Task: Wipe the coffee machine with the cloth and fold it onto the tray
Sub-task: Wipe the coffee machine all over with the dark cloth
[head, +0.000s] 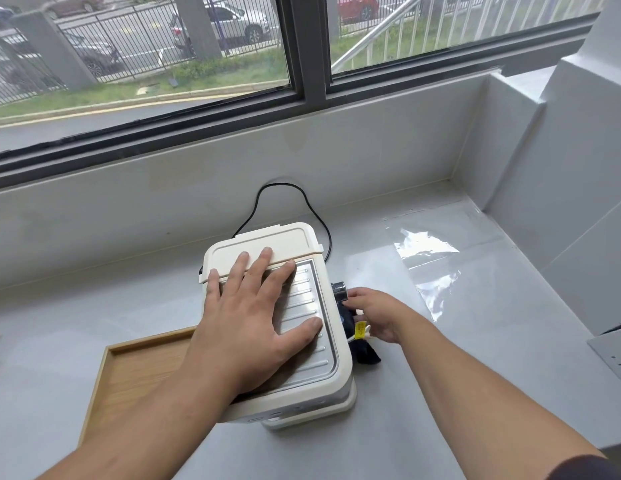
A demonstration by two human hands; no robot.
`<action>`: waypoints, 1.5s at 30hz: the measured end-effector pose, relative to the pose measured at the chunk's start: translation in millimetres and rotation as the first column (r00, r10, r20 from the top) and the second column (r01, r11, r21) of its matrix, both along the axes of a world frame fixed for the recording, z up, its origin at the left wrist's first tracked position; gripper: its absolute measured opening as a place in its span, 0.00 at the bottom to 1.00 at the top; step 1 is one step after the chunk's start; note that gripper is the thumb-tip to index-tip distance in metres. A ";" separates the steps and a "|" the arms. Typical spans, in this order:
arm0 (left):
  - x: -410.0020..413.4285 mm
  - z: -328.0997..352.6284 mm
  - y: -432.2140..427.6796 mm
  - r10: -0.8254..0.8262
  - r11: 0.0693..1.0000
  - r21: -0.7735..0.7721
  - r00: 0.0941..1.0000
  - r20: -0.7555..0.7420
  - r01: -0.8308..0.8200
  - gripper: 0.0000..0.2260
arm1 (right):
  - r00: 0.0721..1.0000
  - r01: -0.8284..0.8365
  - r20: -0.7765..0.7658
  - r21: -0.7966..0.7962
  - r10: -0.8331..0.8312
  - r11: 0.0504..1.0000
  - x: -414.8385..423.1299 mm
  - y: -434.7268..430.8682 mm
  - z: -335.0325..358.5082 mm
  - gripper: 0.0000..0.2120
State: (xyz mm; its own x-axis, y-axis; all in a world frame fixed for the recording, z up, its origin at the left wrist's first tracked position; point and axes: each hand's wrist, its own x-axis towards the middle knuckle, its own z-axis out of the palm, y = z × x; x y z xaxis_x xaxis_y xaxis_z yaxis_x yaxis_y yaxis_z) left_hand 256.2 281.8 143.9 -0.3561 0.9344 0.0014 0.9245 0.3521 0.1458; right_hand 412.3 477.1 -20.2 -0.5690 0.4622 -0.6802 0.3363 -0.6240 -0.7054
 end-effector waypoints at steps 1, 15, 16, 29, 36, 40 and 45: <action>0.1 0.0 0.0 0.000 1.000 0.002 1.000 0.000 0.000 0.43 | 1.000 0.002 -0.008 0.021 -0.002 1.000 -7.1 1.2 8.1 0.10; 0.8 -1.1 1.2 0.017 1.000 0.009 1.000 -0.007 -0.017 0.44 | 0.955 0.219 -0.218 0.056 -0.202 0.974 -38.0 -7.6 94.2 0.06; 1.1 -0.4 1.0 0.019 1.000 0.010 1.000 -0.006 -0.019 0.44 | 0.952 0.226 -0.228 0.065 -0.206 0.972 -38.5 -8.2 100.3 0.06; 1.4 1.8 1.0 0.030 1.000 -0.002 0.999 0.025 -0.030 0.44 | 0.894 0.360 -0.363 0.232 -0.263 0.904 -56.2 -1.2 160.1 0.07; 0.4 4.1 1.2 0.001 1.000 0.018 0.999 0.043 -0.002 0.41 | 0.948 -0.302 0.273 0.935 0.167 0.185 -94.5 -24.8 196.7 0.11; -0.1 4.3 0.4 -0.011 0.998 0.061 0.996 0.084 0.006 0.41 | 0.902 -0.398 0.371 0.913 0.223 0.088 -111.1 -35.9 204.5 0.12; 2.1 3.6 -3.4 0.030 0.983 0.177 0.991 0.132 -0.054 0.33 | 0.895 -0.415 0.342 0.873 0.285 0.257 -116.2 -38.5 212.0 0.13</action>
